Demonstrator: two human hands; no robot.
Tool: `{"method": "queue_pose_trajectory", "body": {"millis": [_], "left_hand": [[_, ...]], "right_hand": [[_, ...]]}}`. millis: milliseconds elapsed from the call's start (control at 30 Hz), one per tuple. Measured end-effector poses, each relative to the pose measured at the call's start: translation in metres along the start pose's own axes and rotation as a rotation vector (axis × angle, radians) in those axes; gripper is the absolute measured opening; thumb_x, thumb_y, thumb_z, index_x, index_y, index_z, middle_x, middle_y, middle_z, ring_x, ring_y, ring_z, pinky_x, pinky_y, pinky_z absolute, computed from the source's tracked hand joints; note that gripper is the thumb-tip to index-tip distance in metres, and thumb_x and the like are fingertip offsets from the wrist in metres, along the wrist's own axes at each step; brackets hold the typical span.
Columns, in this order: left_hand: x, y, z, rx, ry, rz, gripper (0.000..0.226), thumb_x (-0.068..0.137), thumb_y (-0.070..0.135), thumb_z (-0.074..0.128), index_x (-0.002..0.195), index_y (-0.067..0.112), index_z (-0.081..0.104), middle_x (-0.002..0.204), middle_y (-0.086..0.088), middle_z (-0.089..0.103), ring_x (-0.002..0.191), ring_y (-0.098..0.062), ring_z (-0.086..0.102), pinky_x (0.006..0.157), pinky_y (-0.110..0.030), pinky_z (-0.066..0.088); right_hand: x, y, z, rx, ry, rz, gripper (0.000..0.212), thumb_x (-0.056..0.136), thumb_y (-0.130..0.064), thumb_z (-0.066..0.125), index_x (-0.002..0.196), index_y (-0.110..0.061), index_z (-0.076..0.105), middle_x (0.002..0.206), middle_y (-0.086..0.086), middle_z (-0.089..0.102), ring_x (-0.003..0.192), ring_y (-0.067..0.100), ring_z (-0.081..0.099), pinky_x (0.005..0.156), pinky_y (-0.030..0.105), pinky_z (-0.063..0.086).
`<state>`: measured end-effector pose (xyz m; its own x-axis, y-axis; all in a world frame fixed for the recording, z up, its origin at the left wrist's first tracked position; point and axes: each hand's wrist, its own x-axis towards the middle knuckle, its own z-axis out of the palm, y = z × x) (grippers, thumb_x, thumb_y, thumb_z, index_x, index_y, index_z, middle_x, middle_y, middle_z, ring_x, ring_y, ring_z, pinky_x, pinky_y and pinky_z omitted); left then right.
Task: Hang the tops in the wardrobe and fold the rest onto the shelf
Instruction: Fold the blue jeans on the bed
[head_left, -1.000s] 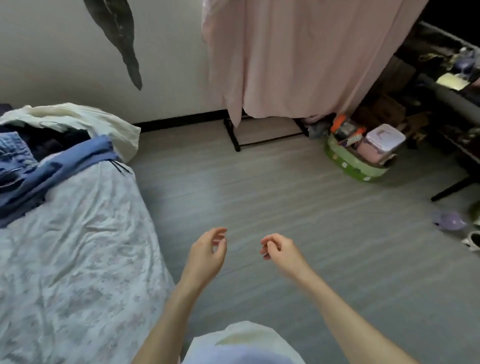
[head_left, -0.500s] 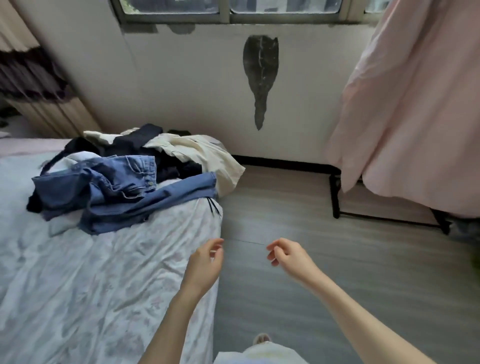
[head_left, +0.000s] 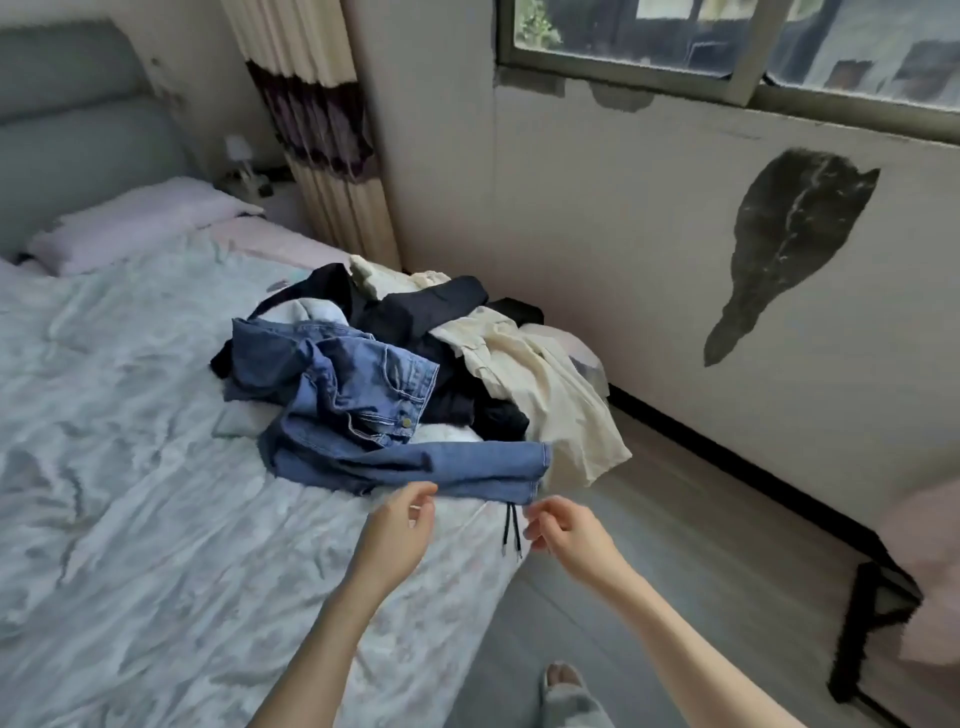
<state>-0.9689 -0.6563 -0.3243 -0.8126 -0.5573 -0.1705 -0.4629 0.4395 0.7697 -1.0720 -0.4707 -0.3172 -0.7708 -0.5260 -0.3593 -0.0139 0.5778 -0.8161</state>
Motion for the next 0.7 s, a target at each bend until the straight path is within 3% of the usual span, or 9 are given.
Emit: {"method": "queue_pose_trajectory", "body": {"millis": [133,267,433,567,700], "left_hand": [[0.059,0.015,-0.002,0.014,0.150,-0.073,0.029,0.096,0.014,0.048,0.124,0.014,0.058,0.117,-0.003,0.063,0.103,-0.013,0.058,0.088,-0.023,0.044],[0.093,0.017,-0.010,0.013,0.205,-0.119,0.030,0.096,0.015,0.048,0.124,0.016,0.058,0.119,0.002,0.061,0.098,-0.003,0.053,0.081,-0.012,0.038],[0.143,-0.010,-0.037,0.013,0.266,-0.224,0.028,0.096,0.013,0.048,0.122,0.014,0.059,0.116,-0.001,0.063,0.104,-0.013,0.058,0.084,-0.018,0.044],[0.192,-0.044,-0.055,0.007,0.233,-0.280,0.030,0.095,0.012,0.047,0.123,0.014,0.058,0.117,-0.002,0.061,0.102,-0.013,0.057,0.087,-0.020,0.043],[0.254,-0.091,-0.069,-0.010,0.204,-0.306,0.033,0.097,0.015,0.046,0.128,0.016,0.054,0.124,-0.001,0.056,0.109,-0.012,0.055,0.092,-0.020,0.040]], "right_hand": [[0.087,-0.024,-0.030,-0.127,-0.099,-0.080,0.032,0.089,-0.004,0.037,0.080,-0.027,0.056,0.081,-0.002,0.067,0.079,0.019,0.065,0.070,0.027,0.048],[0.156,-0.050,-0.022,-0.215,-0.226,-0.140,0.027,0.090,-0.004,0.035,0.093,-0.021,0.055,0.083,-0.005,0.064,0.079,0.019,0.064,0.072,0.029,0.049],[0.244,-0.078,0.029,-0.284,-0.344,-0.178,0.028,0.090,-0.005,0.040,0.109,-0.012,0.060,0.094,0.004,0.068,0.088,0.022,0.064,0.082,0.033,0.049],[0.307,-0.091,0.076,-0.263,-0.278,-0.098,0.038,0.093,-0.012,0.042,0.132,-0.009,0.044,0.111,0.008,0.061,0.098,0.022,0.057,0.080,0.026,0.041],[0.383,-0.101,0.128,-0.208,-0.124,0.032,0.068,0.090,-0.018,0.055,0.147,-0.005,0.020,0.147,0.018,0.030,0.132,0.032,0.034,0.108,0.038,0.029]]}}
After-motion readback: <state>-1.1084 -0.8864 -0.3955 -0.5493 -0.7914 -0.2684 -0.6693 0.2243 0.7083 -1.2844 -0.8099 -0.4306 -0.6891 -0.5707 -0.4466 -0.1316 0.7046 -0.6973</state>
